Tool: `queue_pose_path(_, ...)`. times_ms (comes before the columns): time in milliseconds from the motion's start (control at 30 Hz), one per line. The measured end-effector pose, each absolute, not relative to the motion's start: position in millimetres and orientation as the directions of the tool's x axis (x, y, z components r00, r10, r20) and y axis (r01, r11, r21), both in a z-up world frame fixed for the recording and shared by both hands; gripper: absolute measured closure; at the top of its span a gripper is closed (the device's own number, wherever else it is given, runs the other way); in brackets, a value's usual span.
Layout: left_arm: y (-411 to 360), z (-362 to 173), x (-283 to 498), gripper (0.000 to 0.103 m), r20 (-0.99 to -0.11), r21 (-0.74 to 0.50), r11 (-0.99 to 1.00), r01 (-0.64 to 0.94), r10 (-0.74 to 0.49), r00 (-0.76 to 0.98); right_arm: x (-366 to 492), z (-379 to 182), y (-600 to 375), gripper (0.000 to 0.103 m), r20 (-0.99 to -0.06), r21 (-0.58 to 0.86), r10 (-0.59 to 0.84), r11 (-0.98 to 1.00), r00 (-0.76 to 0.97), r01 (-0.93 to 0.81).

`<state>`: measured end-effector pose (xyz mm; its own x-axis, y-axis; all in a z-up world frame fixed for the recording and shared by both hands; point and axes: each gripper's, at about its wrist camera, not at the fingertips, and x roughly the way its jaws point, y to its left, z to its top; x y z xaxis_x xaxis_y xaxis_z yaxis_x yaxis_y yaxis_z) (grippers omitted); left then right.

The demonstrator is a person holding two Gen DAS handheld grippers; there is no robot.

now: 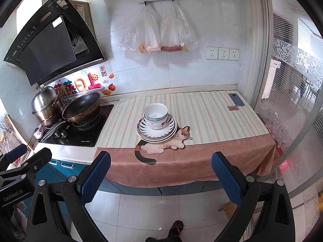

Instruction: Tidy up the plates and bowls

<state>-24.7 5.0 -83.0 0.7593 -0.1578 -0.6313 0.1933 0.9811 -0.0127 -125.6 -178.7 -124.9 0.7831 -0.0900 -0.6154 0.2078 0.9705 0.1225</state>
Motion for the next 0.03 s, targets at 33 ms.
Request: queue_pose_path(33,4.3,-83.0,-25.0,0.000,-0.631,-0.015,0.981,0.195,-0.161,0.759,-125.8,-124.8,-178.8,0.001,-0.615,0.123,-0.091,0.970,0.783,0.209)
